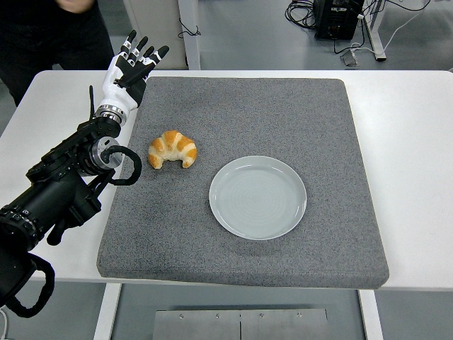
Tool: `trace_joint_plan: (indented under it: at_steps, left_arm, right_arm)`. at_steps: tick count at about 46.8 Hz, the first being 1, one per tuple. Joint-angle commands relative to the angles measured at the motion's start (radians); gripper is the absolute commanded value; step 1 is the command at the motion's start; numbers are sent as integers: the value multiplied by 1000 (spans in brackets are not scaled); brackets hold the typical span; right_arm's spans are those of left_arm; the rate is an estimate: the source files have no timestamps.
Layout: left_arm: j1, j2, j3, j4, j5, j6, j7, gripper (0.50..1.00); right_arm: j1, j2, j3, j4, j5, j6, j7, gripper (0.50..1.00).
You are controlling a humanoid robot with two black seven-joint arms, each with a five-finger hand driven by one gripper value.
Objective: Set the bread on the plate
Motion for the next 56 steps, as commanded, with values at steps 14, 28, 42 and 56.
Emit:
trace_joint_plan:
  at_steps: [14,28,42,56]
  left_arm:
    - [9,-2,-1,0,-1,-2,0,972]
    - [-5,3,14,0,7,-2,0,972]
    - [-10,3,28,0,7,-2,0,972]
    - [-43,34,132,-1,9,1,1,969]
  right_arm:
    - [0,0,0,0,0,0,0,1000]
    - [0,0,0,0,0,0,0,1000]
    - [0,0,0,0,0,0,0,1000]
    - [0,0,0,0,0,0,0,1000]
